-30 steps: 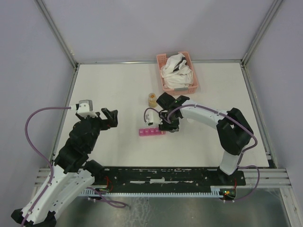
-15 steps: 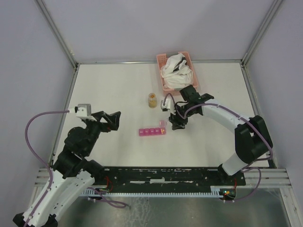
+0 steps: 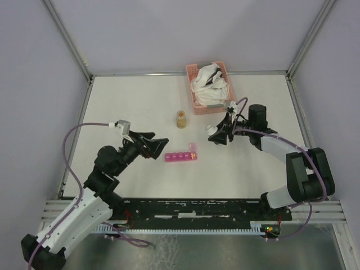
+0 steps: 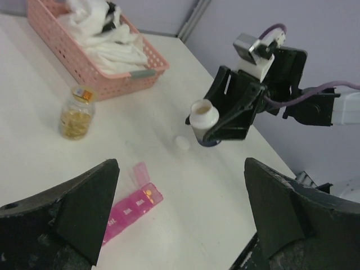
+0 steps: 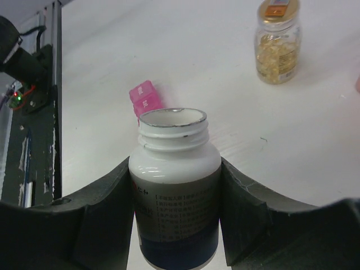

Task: Sort the pills into containers

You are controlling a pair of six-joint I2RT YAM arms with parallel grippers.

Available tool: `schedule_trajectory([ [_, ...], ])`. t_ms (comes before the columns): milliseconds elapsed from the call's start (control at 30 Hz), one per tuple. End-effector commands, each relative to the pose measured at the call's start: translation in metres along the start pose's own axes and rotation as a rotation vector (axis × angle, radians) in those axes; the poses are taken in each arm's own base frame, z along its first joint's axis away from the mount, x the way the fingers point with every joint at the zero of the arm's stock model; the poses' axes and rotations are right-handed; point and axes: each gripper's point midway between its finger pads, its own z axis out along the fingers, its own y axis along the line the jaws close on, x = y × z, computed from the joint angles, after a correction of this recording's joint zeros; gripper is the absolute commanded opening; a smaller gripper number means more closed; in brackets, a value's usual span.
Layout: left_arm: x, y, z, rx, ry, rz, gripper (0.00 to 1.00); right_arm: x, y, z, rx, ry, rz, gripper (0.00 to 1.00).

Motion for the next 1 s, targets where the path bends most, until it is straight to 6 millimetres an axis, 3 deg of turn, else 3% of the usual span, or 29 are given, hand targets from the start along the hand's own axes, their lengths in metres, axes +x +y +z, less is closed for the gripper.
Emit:
schedule_trajectory([
  [0,0.001,-0.039,0.012,0.215,-0.051,-0.129,0.99,-0.067,0.012,-0.014,-0.071,-0.239,-0.095,0.01],
  [267,0.027,-0.074,0.033,0.233,-0.088,-0.125,0.99,-0.083,0.019,-0.026,-0.059,-0.35,-0.12,0.01],
  [533,0.048,-0.086,0.067,0.188,-0.077,-0.206,0.99,-0.088,0.025,-0.028,-0.074,-0.372,-0.126,0.01],
  [667,0.049,-0.079,0.084,0.124,-0.089,-0.215,0.99,-0.086,0.027,-0.028,-0.082,-0.369,-0.133,0.01],
  [967,0.034,-0.092,0.116,0.128,-0.16,-0.242,0.98,-0.088,0.03,-0.029,-0.094,-0.386,-0.135,0.01],
])
